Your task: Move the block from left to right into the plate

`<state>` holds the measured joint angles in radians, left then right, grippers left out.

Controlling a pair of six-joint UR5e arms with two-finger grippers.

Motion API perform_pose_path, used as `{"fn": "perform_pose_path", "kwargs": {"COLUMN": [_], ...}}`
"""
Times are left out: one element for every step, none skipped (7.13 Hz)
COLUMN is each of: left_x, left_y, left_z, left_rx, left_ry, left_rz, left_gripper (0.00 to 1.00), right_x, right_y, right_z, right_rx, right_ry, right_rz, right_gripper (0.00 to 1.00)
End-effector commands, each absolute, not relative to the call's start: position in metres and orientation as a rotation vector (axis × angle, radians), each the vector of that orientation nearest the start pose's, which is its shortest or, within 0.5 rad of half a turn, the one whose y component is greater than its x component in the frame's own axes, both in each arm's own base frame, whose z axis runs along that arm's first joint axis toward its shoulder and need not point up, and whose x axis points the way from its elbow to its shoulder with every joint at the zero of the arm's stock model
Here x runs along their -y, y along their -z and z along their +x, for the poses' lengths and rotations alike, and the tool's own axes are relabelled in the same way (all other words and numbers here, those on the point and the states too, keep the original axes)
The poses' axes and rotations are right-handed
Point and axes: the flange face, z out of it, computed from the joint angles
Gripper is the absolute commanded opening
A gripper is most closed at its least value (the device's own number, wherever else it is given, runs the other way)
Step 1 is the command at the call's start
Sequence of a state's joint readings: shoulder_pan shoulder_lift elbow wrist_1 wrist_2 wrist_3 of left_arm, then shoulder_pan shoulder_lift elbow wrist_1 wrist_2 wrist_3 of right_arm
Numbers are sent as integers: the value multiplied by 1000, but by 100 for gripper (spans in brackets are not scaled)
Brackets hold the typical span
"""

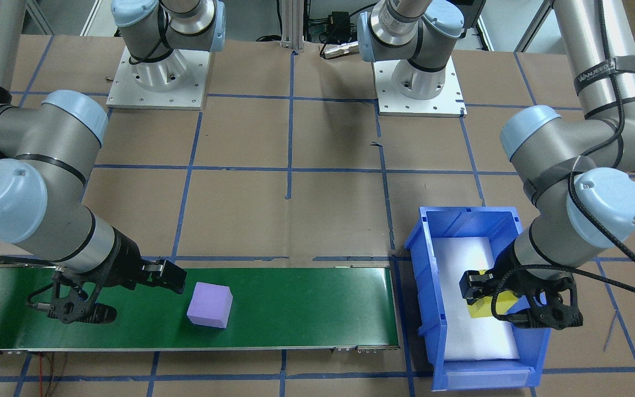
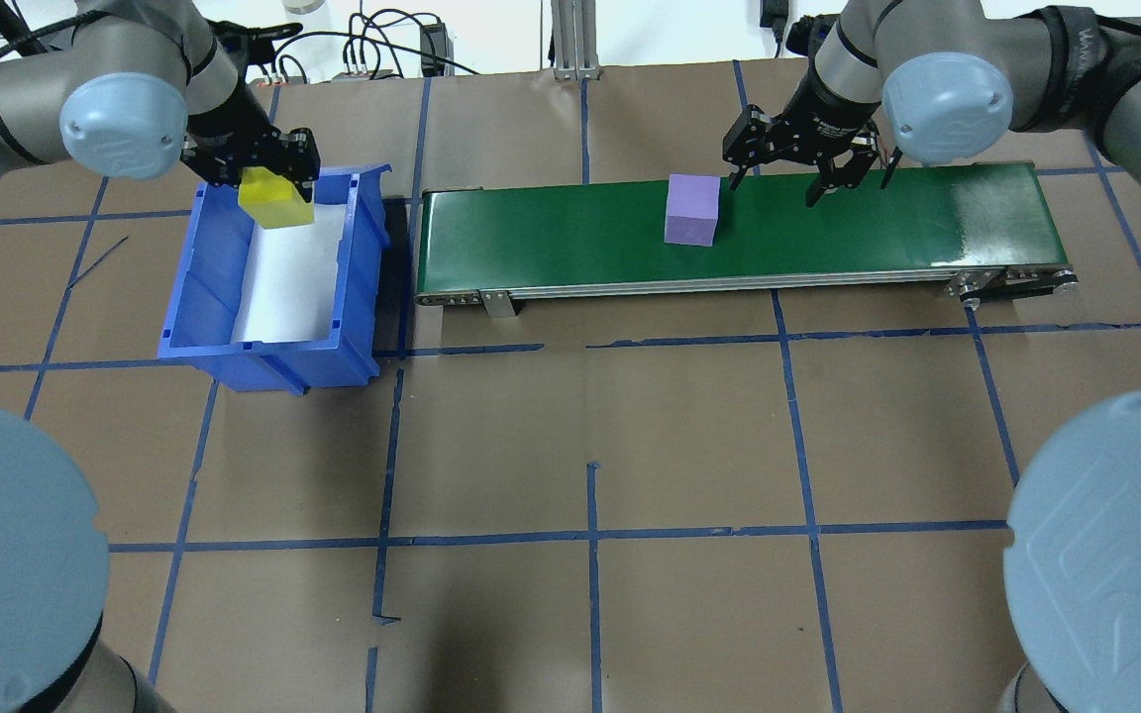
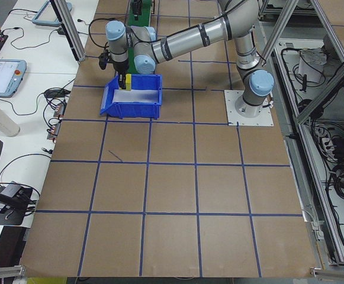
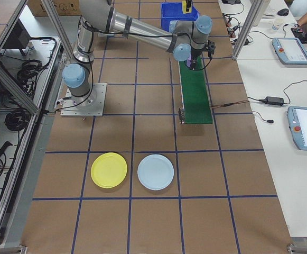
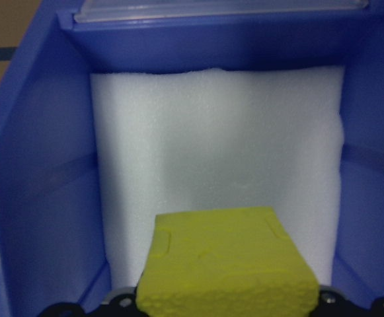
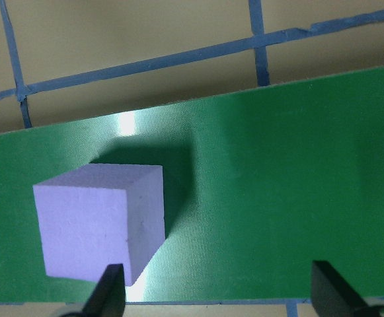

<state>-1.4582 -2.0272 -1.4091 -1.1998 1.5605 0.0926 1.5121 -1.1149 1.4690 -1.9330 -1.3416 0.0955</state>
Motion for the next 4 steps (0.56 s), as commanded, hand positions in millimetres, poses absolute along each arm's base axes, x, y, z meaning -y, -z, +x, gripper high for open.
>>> {"fn": "perform_pose_path", "kwargs": {"left_x": [661, 649, 644, 644], "left_y": [-363, -352, -322, -301], "left_z": [-196, -238, -246, -253], "left_rx": [-3148, -3161, -3166, -3177], "left_ry": [190, 166, 105, 117], "left_rz": [48, 73, 91, 155], "left_gripper": [56, 57, 57, 59], "right_x": [668, 670, 673, 674], "right_y": [-310, -309, -302, -302], "right_z": [109, 109, 108, 108], "right_rx": [-2899, -2899, -2897, -2894], "right_ry": [8, 8, 2, 5], "right_rz": [248, 250, 268, 299], "right_gripper": [100, 100, 100, 100]}}
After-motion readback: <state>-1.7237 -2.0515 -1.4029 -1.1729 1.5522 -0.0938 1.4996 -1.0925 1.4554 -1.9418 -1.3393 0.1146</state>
